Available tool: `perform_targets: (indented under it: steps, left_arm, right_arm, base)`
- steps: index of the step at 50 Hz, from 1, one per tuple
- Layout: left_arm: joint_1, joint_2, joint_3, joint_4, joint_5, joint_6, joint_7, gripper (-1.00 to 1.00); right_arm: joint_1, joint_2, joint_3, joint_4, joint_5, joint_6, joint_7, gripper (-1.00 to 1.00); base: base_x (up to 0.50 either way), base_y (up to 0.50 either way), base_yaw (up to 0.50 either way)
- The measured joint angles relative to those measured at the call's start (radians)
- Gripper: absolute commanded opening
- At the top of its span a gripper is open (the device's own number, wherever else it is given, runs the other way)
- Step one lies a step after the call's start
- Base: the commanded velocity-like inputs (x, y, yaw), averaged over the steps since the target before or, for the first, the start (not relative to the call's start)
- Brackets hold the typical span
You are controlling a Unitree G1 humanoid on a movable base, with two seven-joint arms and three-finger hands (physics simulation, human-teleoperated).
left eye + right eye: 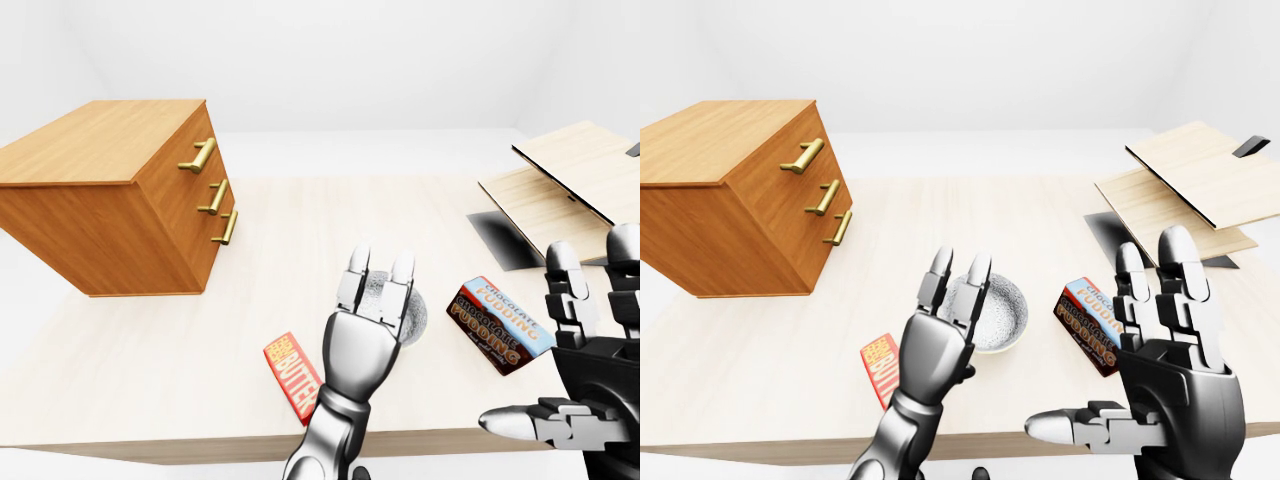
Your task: Close the top drawer of the cabinet and put the bowl on top of it.
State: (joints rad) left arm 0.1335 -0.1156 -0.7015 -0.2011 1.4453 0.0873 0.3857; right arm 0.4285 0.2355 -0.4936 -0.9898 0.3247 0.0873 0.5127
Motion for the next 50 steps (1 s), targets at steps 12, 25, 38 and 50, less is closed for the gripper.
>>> perform_targets:
  steps: [12,25,38,50]
  left_arm:
    - [-0.013,-0.015,0.02,0.064,0.004,0.0,0.011,1.0]
    - [-0.044,-0.036,0.054,0.156,0.008,0.0,0.017,1.0]
    - [-0.065,-0.054,0.083,0.224,0.011,0.0,0.023,1.0]
    - [-0.079,-0.065,0.099,0.274,0.007,0.0,0.037,1.0]
  right_arm:
    - [-0.001,0.0,-0.001,0.0,0.002,0.0,0.001,1.0]
    - [0.0,0.0,-0.001,-0.001,0.001,0.0,0.005,1.0]
    - [0.001,0.001,-0.001,0.0,0.003,0.0,0.008,1.0]
    - [0.002,0.0,0.002,0.003,0.001,0.0,0.01,1.0]
  base:
    - [0.0,0.0,0.0]
    - [0.0,0.0,0.0]
    - [0.0,0.0,0.0]
    - [0.0,0.0,0.0]
